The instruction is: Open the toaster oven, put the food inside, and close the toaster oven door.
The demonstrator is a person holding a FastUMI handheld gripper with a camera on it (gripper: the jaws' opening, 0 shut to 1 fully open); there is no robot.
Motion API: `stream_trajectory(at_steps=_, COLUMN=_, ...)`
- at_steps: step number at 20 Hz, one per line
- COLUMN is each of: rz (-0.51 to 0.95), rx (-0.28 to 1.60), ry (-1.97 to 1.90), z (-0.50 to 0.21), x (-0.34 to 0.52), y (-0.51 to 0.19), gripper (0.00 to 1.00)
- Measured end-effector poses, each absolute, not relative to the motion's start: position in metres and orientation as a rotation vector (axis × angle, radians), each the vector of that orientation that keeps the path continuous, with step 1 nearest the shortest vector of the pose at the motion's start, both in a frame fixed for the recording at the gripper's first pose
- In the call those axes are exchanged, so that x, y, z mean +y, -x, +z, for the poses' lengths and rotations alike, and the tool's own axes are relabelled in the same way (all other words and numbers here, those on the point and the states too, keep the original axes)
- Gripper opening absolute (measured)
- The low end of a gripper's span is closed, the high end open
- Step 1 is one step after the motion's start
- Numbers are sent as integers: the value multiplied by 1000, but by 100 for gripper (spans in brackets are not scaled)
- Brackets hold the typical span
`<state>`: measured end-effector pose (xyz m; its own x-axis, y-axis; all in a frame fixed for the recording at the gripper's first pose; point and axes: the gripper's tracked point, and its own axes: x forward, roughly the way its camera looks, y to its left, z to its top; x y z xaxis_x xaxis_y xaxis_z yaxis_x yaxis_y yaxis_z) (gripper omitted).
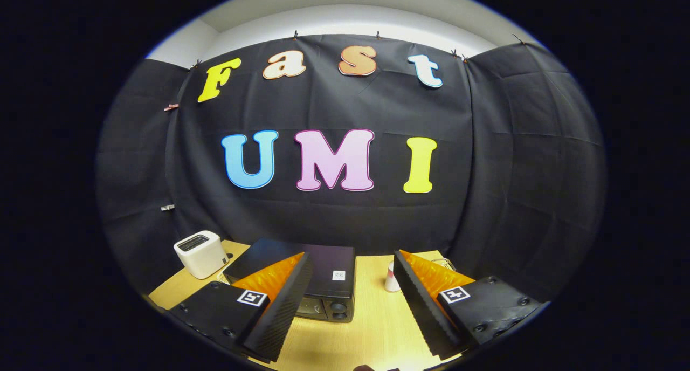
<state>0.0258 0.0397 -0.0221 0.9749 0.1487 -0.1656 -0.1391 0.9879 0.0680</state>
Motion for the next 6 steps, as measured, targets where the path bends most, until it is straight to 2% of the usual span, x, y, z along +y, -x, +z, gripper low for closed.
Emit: stream_trajectory(at_steps=6, rz=144, rx=167, ry=-80, z=-25, x=19, y=-27, gripper=100)
